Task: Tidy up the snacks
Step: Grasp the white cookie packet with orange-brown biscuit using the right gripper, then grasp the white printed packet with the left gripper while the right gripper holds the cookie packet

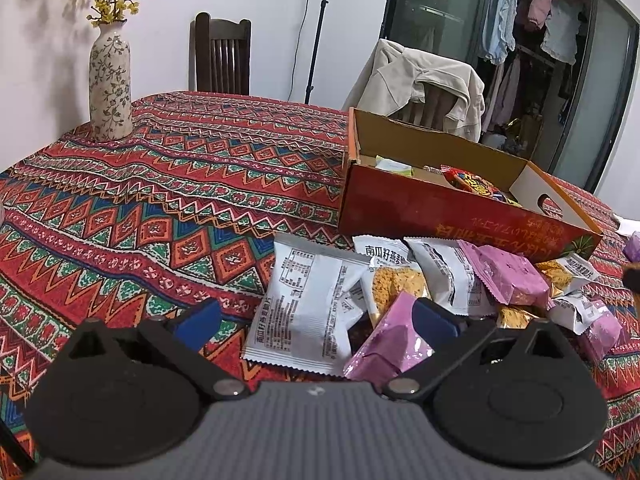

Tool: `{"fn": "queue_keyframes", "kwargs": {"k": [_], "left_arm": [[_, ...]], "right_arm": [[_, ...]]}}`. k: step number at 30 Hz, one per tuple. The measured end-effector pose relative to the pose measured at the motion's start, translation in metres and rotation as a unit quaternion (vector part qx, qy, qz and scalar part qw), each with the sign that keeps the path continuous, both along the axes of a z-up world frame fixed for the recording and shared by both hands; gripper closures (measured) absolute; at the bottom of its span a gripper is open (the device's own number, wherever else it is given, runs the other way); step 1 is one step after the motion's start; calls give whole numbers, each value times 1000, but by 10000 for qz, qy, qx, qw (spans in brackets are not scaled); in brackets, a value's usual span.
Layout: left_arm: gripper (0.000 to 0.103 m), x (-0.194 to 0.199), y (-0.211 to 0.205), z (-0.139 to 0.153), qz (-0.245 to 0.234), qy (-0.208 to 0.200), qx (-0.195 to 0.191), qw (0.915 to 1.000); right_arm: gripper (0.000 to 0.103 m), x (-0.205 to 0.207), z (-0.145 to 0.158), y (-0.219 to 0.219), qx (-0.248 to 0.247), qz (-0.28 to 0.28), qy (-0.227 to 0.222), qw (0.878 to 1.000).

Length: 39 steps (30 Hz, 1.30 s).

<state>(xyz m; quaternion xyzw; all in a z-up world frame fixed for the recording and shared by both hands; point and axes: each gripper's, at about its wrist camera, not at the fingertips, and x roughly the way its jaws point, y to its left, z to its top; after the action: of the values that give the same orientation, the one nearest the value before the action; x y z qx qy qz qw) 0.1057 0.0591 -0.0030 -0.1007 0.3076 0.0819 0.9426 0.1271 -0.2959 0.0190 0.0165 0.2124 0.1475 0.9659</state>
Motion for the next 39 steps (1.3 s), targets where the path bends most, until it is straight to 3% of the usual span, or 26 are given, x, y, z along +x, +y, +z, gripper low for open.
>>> {"fn": "queue_keyframes", "kwargs": {"k": [12,24,31,39], "left_arm": [[0,7,-8,1,27,74,133,9999],[0,17,-40,-8,-199,258,280,9991],[0,22,-47,-6,81,282,411,9987],[0,33,-14,-3,747,331,539,9952]], "right_arm": [[53,16,-16,-1,471,-4,-41,9989],[52,10,-22,6,283,129,-84,9995],[52,6,-22,6,284,201,-107,9993],[52,4,-22,5,293,248,-143,9992]]}}
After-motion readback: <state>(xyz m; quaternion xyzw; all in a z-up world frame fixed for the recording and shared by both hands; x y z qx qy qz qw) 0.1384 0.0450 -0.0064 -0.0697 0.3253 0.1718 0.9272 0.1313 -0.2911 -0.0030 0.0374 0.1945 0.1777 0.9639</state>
